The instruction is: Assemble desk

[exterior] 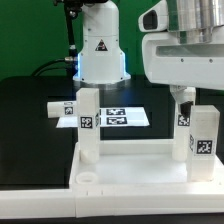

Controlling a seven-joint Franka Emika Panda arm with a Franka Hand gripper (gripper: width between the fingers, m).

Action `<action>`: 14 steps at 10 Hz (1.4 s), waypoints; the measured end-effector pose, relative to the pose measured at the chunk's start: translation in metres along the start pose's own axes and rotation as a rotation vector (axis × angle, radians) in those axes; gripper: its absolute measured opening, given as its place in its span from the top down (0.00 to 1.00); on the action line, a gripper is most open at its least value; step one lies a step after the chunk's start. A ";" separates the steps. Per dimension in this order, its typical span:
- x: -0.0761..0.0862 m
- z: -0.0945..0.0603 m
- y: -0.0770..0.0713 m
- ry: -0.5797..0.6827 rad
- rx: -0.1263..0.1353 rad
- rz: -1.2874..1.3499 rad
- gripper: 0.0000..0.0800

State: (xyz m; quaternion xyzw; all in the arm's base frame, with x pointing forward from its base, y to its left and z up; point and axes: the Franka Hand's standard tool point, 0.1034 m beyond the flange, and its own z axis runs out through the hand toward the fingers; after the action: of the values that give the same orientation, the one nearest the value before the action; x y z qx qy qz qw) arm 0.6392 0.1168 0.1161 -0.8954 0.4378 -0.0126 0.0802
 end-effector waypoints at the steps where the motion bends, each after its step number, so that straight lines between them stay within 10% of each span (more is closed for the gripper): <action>1: 0.000 0.000 0.000 0.013 -0.014 -0.185 0.19; 3: 0.000 0.000 0.000 0.029 -0.043 -0.605 0.19; 7: 0.001 0.000 0.001 0.029 -0.043 -0.605 0.33; 9: 0.002 0.000 0.002 0.031 -0.042 -0.441 0.64; 12: -0.005 0.000 0.001 0.059 -0.045 0.143 0.64; 14: -0.002 0.000 0.001 0.059 -0.002 0.433 0.64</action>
Offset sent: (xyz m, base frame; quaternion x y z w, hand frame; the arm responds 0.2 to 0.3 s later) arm -0.0011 0.0036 0.0050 0.0216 -0.0027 -0.2720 0.9620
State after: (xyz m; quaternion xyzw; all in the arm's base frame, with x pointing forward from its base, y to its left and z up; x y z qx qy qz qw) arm 0.6370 0.1176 0.1157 -0.7800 0.6219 -0.0208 0.0671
